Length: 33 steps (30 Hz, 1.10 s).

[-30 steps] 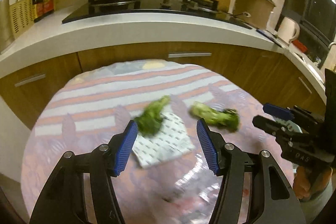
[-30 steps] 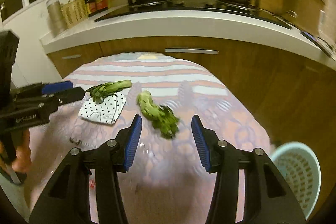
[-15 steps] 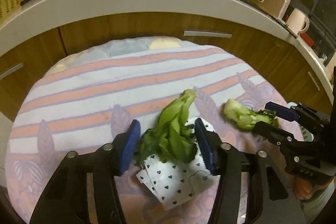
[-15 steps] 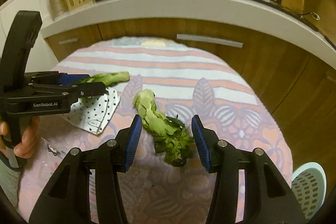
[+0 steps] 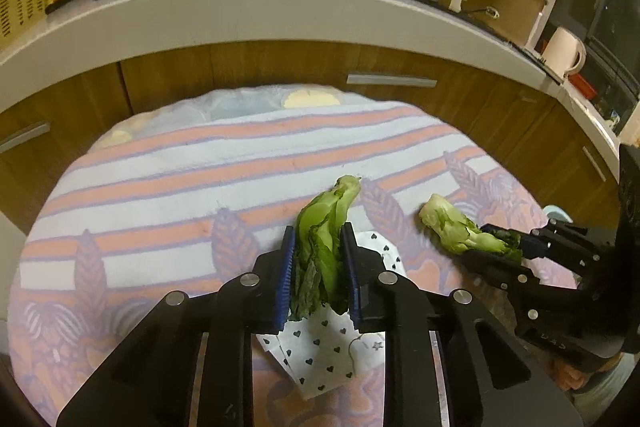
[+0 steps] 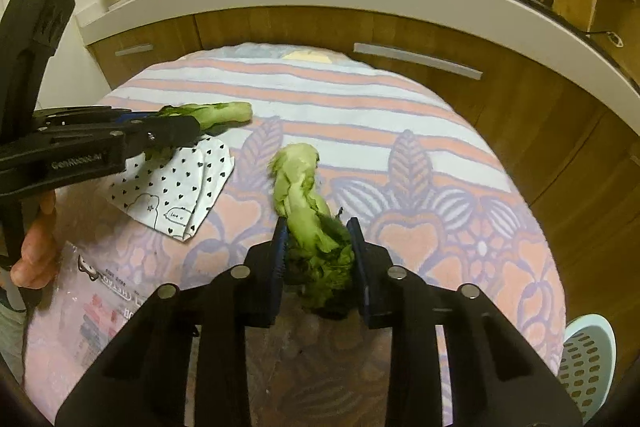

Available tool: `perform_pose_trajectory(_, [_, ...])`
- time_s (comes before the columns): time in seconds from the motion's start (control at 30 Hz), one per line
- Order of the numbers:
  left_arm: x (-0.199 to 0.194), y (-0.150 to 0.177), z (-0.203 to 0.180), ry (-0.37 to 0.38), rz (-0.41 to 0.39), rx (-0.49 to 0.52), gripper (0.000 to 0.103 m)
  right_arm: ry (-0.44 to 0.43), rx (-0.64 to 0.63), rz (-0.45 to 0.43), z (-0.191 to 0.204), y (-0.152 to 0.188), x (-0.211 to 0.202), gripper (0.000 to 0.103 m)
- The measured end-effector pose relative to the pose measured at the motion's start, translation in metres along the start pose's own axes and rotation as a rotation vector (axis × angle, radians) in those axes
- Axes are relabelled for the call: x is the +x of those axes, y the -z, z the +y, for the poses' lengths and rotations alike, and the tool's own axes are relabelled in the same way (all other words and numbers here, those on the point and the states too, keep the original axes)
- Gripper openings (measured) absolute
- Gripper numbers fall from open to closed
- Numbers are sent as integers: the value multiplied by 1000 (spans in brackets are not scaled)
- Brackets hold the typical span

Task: Collect trash
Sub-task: 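Carry both green vegetables over the basket and open both tools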

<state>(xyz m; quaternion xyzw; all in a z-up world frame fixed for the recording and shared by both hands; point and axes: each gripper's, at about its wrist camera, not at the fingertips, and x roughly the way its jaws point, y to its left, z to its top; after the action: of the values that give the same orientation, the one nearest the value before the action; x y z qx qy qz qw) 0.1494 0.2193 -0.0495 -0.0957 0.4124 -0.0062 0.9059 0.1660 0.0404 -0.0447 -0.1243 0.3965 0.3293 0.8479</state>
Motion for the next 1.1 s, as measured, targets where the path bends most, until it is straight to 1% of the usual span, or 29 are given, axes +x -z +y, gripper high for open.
perform_pose_trajectory(0.07, [-7,-3,-1,10,-15,-6,20,-6,17,-11,-3,1,-5,18])
perform_pose_trajectory(0.1, [-10,-4,-2,11,-21,-5,20,0,24,-15,-4,2,-8,18])
perform_pose_trajectory(0.27, [-34,-6,-15,23,-66,14,19,19,52,-44,-10,6,-30,18])
perform_pose_trajectory(0.43, [-58,-6,-39,51,-102,46,19,41,89,-83,-23,18,-60,17])
perform_pose_trajectory(0.57, [-68,-4,-69,88,-120,85,19,63,119,-101,-38,31,-84,17])
perform_pose_trajectory(0.7, [-70,0,-107,155,-125,117,19,105,148,-106,-57,48,-108,17])
perform_pose_trajectory(0.97, [-54,12,-190,252,-94,202,19,172,236,-141,-105,85,-152,17])
perform_pose_trajectory(1.1, [-44,21,-225,297,-77,235,19,210,273,-148,-128,107,-170,17])
